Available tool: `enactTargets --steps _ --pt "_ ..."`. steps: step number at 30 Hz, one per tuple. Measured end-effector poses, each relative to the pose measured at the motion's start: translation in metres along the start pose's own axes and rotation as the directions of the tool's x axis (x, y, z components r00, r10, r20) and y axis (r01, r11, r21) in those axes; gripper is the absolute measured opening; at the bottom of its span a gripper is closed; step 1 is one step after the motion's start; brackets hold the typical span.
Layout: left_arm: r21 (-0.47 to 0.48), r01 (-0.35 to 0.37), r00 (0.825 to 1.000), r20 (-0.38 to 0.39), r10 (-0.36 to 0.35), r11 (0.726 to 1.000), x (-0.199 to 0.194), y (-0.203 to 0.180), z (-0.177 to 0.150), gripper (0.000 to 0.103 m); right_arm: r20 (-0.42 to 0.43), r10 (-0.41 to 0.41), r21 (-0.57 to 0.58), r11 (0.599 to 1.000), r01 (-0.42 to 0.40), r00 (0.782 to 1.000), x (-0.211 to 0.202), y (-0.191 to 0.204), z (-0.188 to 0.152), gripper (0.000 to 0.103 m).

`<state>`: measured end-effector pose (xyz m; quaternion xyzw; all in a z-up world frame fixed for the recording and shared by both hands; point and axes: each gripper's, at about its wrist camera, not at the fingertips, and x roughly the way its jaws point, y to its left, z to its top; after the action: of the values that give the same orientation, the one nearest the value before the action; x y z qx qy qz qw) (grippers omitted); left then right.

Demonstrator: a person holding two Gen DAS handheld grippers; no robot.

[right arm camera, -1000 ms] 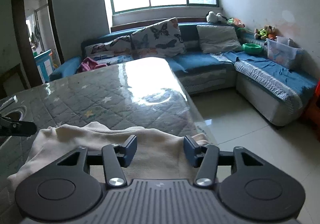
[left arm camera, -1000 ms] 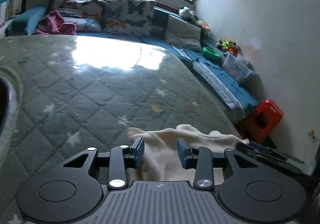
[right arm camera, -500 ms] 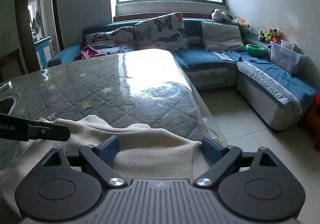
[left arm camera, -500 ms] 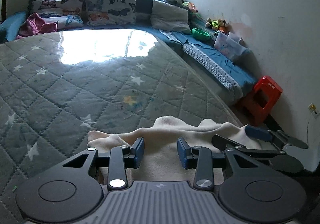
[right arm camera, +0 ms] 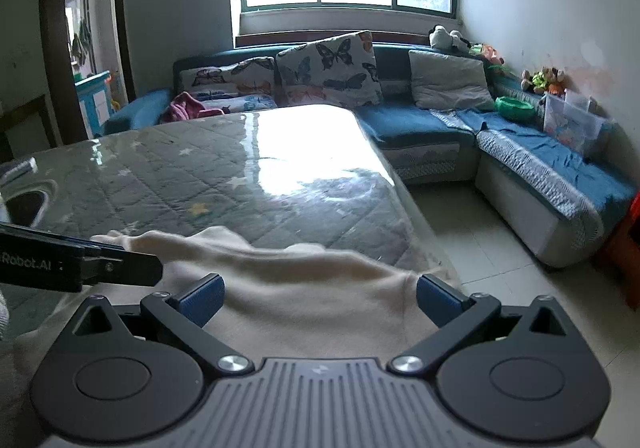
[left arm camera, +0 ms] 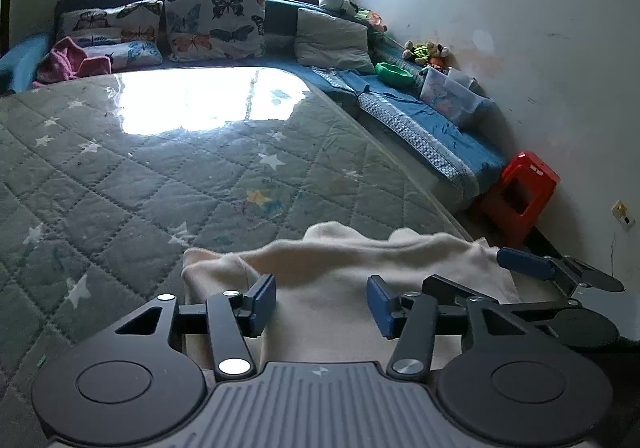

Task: Fold clothes
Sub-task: 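Lower the folded sweatshirt onto the table and open both grippers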

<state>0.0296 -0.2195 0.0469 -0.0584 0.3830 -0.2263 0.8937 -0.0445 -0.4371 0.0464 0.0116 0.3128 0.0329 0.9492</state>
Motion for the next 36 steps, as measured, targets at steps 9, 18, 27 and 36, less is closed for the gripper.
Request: enactTargets --steps 9,18,27,36 --pt "0.021 -0.023 1.000 0.019 0.023 1.000 -0.024 0.001 -0.026 0.062 0.001 -0.004 0.017 1.000 0.004 1.000 -0.024 0.011 -0.025 0.103" --pt "0.054 -0.050 0.998 0.028 0.048 0.997 -0.040 -0.002 -0.054 0.069 0.019 -0.014 0.029 0.999 0.013 1.000 -0.045 0.017 -0.050 0.103" --pt "0.077 -0.045 0.999 0.025 0.043 0.996 -0.052 0.000 -0.073 0.079 0.022 -0.040 0.010 0.999 0.040 0.999 -0.057 0.029 -0.063 0.103" --pt "0.078 -0.042 0.999 0.006 0.042 0.996 -0.062 0.003 -0.086 0.091 0.014 -0.066 0.023 0.998 0.066 0.998 -0.069 0.036 -0.079 0.103"
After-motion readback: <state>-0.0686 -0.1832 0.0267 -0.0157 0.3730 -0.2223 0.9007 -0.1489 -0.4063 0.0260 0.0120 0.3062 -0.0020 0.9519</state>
